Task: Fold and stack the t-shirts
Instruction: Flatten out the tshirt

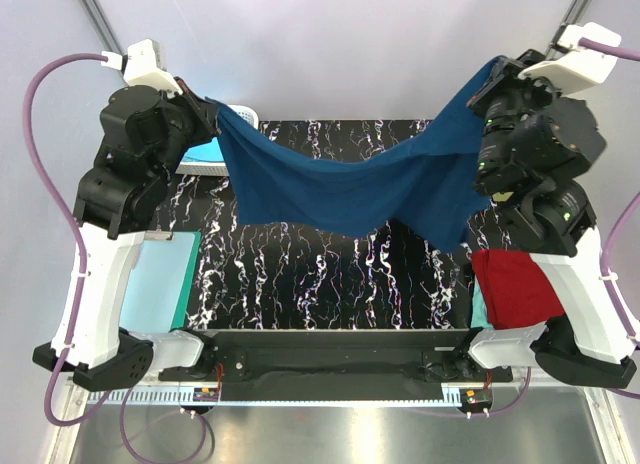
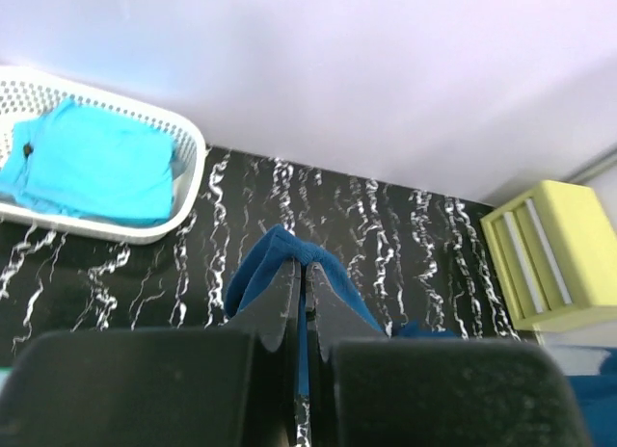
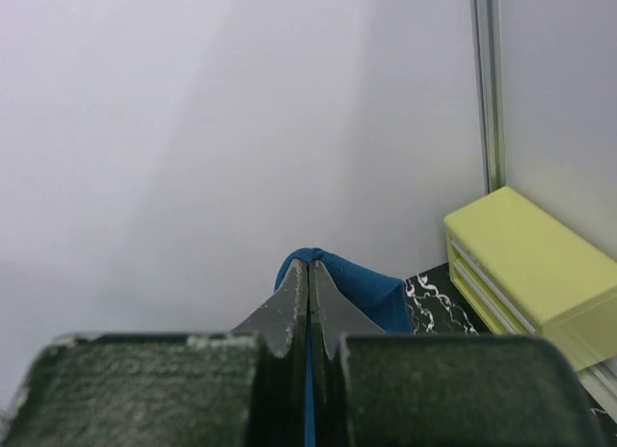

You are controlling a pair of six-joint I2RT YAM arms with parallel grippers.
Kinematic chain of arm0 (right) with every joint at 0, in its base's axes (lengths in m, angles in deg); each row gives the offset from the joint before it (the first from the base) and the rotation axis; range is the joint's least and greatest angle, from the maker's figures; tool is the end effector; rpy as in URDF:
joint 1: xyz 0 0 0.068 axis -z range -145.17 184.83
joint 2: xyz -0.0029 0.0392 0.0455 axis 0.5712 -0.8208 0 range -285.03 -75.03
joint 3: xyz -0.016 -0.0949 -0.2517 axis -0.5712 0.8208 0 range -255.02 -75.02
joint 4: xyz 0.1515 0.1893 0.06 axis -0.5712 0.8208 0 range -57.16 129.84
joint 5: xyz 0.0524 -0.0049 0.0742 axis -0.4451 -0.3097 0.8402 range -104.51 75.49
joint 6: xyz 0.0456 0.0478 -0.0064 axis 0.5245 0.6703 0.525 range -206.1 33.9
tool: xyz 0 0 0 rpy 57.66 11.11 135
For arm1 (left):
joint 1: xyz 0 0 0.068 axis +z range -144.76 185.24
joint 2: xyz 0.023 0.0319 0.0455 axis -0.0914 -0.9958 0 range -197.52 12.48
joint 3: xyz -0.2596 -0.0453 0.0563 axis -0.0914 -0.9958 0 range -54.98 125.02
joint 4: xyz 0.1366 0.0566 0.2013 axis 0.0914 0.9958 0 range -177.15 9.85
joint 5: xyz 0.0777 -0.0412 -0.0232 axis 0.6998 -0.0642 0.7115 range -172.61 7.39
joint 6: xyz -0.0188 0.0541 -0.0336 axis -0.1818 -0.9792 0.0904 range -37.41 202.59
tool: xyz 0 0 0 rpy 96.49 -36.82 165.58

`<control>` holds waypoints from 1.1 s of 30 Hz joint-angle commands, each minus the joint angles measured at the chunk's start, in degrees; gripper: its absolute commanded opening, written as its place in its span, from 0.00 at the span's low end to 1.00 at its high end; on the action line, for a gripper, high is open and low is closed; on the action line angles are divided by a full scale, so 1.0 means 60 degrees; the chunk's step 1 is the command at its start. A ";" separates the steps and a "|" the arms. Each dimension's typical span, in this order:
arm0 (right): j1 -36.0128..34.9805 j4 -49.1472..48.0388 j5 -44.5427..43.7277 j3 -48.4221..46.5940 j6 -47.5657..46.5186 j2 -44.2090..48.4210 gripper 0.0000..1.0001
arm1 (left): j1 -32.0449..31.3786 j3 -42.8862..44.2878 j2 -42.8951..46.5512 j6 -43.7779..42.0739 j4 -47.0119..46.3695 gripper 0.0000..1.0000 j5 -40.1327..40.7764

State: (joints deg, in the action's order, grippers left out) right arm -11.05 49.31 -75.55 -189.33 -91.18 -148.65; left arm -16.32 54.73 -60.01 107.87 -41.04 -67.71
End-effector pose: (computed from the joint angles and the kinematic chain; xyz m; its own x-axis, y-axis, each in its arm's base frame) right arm 0.1545 0.0932 0.6014 0.2660 0.2127 -0.9402 0.2324 0.9324 0.2766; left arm 0.2038 -0.0661 0.5311 -0.1806 -0.3724 -0.9104 0.0463 0.9213 -0.3860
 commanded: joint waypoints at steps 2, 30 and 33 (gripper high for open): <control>0.0060 -0.0184 -0.0213 -0.0710 -0.0560 -0.0034 0.00 | -0.0200 0.0918 -0.0077 -0.0449 -0.0082 0.00 0.0404; 0.3060 0.2070 0.2185 -0.1787 0.2307 -0.3488 0.00 | 0.0928 0.4259 -0.5276 -0.0682 0.0138 0.00 -0.1398; 0.3911 0.2923 0.3095 -0.2990 0.3233 -0.4675 0.00 | 0.0957 0.4390 -0.5642 -0.0814 0.0109 0.00 -0.1340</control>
State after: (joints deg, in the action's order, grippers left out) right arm 7.30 59.19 -65.71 -198.75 -81.98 -170.46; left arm -10.55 78.92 -90.41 103.78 -38.05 -72.52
